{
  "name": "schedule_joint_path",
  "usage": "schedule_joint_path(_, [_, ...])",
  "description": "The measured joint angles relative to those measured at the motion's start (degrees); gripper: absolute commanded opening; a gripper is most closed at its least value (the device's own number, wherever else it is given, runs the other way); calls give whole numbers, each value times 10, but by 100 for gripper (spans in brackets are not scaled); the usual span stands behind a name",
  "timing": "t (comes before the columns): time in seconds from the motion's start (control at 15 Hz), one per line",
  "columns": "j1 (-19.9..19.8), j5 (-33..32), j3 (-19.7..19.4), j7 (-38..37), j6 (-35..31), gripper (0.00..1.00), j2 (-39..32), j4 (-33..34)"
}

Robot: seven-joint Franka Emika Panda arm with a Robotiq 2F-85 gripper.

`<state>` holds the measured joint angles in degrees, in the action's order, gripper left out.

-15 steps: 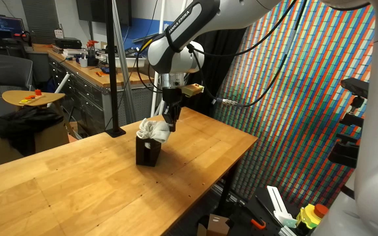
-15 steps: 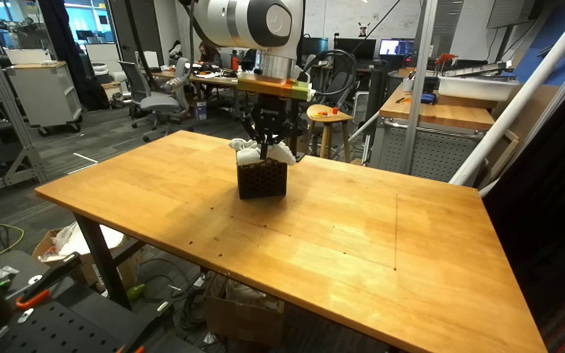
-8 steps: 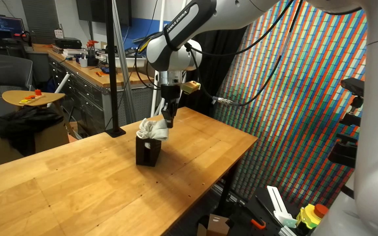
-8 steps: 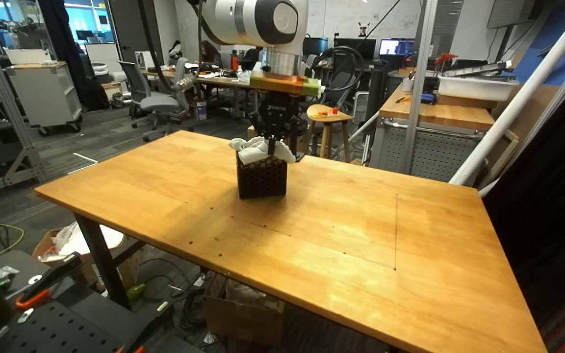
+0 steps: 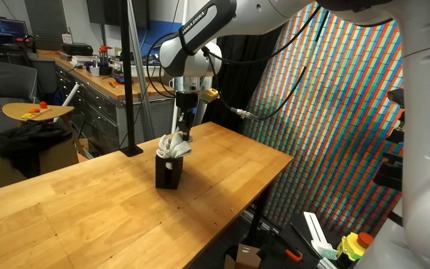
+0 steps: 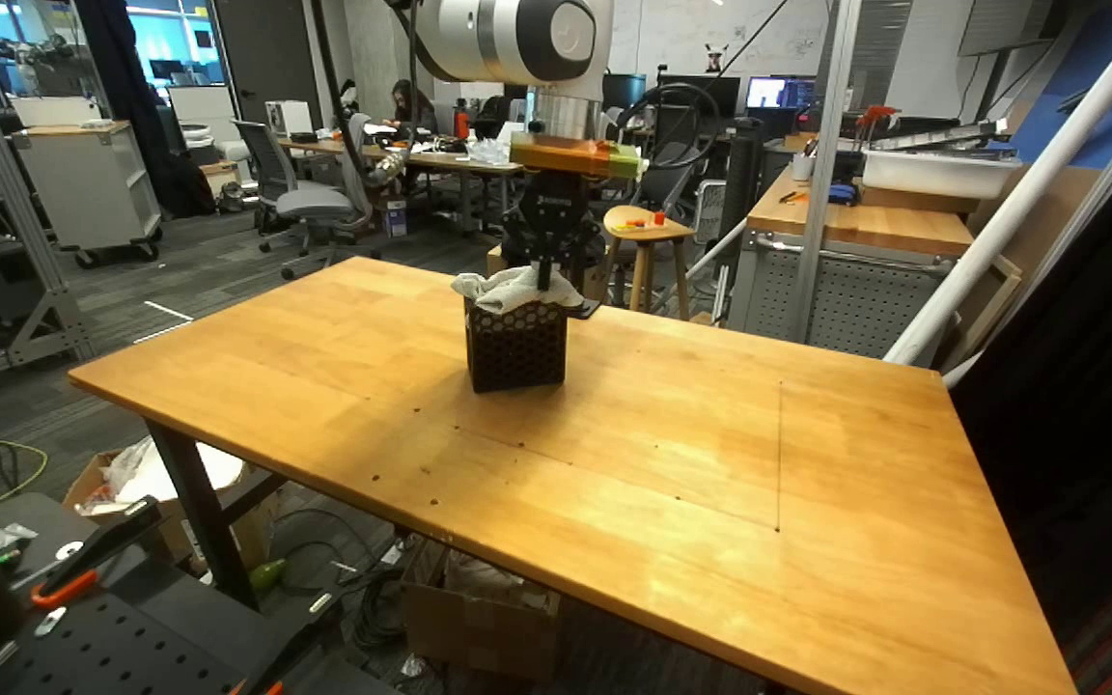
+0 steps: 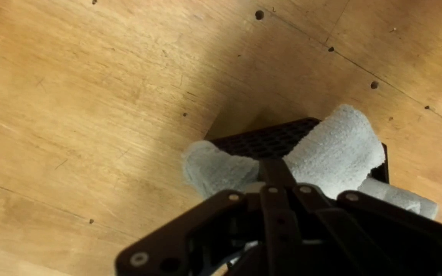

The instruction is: Put the white towel in the black object

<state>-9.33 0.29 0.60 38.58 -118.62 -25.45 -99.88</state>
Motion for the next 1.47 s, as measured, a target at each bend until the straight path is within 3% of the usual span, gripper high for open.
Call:
schedule_joint_path(0.6, [2,68,33,0,0,2,-13,6])
schedule_joint_path(1.47, [-1,138,46,2,-27,2,-62,5])
